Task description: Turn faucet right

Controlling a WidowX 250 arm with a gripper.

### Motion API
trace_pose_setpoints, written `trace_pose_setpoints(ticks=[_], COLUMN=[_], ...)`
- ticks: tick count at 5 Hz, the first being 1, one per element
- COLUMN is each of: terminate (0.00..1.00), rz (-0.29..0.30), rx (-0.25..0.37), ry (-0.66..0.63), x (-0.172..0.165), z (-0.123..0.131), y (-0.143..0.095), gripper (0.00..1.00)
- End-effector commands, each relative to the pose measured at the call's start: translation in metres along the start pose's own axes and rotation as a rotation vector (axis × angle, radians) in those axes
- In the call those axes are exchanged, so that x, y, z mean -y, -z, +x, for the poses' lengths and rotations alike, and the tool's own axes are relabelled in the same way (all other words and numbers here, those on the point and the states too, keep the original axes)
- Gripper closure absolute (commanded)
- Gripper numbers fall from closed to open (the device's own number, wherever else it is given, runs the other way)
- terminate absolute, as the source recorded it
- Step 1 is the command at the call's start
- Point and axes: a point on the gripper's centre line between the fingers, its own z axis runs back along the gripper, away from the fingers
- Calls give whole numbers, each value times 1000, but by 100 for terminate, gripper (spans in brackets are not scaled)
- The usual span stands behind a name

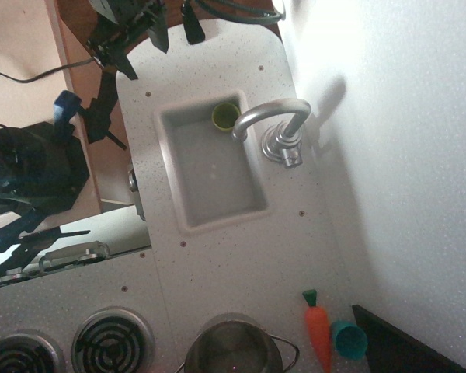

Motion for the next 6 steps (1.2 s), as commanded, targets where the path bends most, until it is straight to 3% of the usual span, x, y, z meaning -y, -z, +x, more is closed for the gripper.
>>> trace_pose_setpoints(ticks=[1, 2, 3, 4, 5, 6], terminate=[0, 0, 0, 0, 0, 0], rz=[0, 36, 100, 154, 133, 57], rx=[0, 17, 100, 130, 102, 52], ry=[0, 25, 51, 100, 84, 82], x=[0, 33, 41, 41, 28, 2], z=[0, -43, -62, -76, -74, -78], y=[0, 2, 13, 16, 10, -1], gripper=[0, 0, 0, 0, 0, 0])
